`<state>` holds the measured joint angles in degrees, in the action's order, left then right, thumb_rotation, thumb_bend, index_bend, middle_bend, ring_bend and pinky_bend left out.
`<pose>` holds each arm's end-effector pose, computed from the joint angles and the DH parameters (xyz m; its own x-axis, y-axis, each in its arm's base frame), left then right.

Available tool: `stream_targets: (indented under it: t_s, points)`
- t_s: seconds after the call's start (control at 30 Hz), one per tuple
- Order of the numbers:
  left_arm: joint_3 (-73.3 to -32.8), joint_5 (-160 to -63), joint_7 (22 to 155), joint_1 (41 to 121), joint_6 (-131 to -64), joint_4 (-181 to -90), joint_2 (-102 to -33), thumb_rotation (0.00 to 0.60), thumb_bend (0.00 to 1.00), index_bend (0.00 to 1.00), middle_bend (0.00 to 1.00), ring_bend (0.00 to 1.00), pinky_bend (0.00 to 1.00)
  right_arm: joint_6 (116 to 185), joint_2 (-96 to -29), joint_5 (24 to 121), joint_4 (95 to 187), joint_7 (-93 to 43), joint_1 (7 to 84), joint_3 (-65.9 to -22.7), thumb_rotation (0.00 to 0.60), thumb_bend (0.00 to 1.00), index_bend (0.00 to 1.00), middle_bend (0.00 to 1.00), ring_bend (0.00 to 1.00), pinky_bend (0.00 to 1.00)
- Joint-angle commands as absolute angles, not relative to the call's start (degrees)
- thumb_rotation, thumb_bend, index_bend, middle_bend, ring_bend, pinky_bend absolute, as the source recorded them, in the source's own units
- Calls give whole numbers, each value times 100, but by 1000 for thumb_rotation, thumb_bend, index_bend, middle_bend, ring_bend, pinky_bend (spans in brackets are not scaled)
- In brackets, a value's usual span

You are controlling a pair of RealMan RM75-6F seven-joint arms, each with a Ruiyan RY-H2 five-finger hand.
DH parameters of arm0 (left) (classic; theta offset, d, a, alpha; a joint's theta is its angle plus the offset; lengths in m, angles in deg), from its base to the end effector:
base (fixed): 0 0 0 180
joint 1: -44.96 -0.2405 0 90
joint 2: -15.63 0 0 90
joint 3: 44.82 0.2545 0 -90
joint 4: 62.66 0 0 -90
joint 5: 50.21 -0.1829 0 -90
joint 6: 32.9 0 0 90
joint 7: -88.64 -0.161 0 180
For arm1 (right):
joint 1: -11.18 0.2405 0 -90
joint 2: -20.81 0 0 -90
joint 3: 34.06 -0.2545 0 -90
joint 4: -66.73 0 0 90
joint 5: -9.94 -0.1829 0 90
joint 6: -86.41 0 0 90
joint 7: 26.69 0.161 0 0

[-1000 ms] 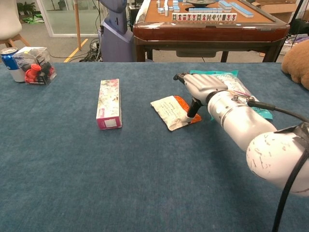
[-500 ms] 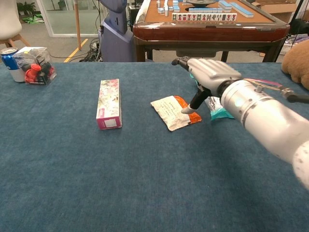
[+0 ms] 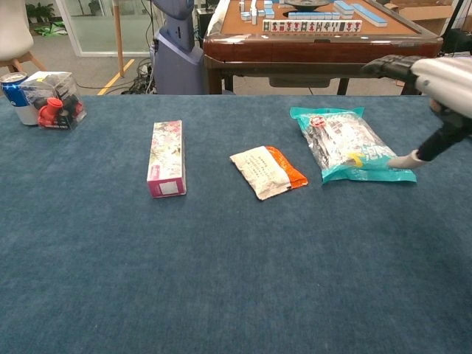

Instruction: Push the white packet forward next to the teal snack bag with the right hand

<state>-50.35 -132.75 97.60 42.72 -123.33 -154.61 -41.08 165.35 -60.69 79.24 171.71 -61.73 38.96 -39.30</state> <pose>-0.3228 0.1640 0.2494 0.3832 -0.1072 0.9174 0.9190 0.1443 -0.3670 -0.1706 -0.2790 0.0737 0.4708 -0.0528 0.8806 -0.8670 -0.2122 0.4508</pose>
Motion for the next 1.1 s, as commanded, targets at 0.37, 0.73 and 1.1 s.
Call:
stream_targets:
  t_s: [0.37, 0.73, 1.1]
  points:
    - [-4943, -13846, 9597, 4278, -12767, -15534, -4205, 600, 203, 296, 306, 212, 414, 17676, -4491, 9011, 17595, -4955, 2492, -3054, 600, 0, 80, 26, 0, 83]
    - [-4867, -14000, 9251, 4347, -12750, -15581, -4327, 600, 203, 294, 305, 212, 414, 18078, -4001, 9277, 17286, -3693, 1764, -2925, 600, 0, 80, 26, 0, 83]
    - [-4771, -14190, 9110, 4466, -12630, -15656, -4408, 600, 203, 293, 305, 211, 414, 18240, -3644, 9457, 17260, -3067, 1467, -3143, 600, 0, 80, 27, 0, 83]
